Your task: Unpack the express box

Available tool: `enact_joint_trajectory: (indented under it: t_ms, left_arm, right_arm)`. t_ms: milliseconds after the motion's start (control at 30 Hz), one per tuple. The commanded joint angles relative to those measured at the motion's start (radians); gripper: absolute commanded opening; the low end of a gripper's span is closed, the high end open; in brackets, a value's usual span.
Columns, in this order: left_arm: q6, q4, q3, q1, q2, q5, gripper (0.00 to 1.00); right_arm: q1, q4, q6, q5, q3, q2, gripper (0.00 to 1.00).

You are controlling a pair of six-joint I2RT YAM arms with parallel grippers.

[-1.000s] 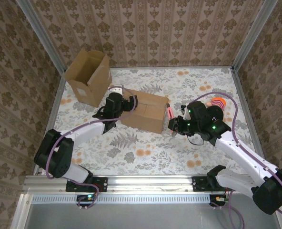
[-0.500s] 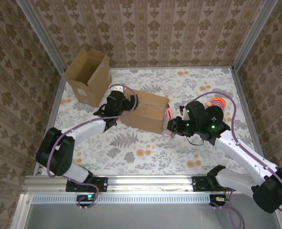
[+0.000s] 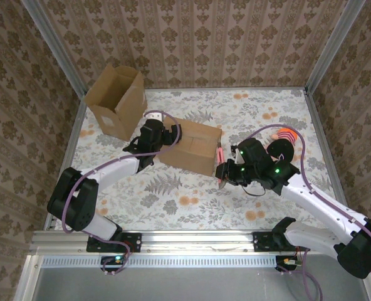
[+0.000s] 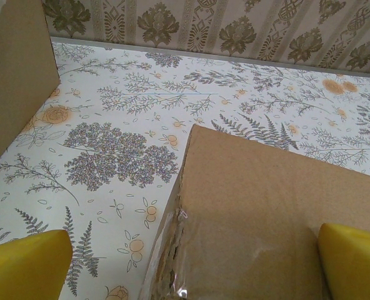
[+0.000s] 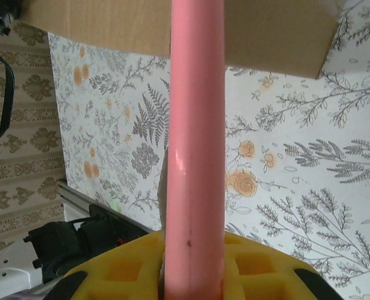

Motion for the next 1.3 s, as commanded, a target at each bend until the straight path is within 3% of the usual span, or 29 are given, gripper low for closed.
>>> enact_joint_trajectory:
  t_ms: [0, 700, 1267]
  left_arm:
    - [0.003, -0.315, -0.097, -0.006, 0.131, -0.001, 1.0]
    - [0.001, -0.3, -0.101, -0.004, 0.141, 0.006, 1.0]
    - [0.018, -0.297, -0.083, -0.003, 0.143, 0.015, 1.0]
  right_arm:
    - [0.049, -0.051, 0.016, -0.123, -0.028, -0.012, 0.0]
    - [0.148, -0.016, 0.11, -0.076, -0.078, -0.074, 0.0]
    - [0.15, -0.138, 0.115, 0.035, -0.078, -0.201, 0.0]
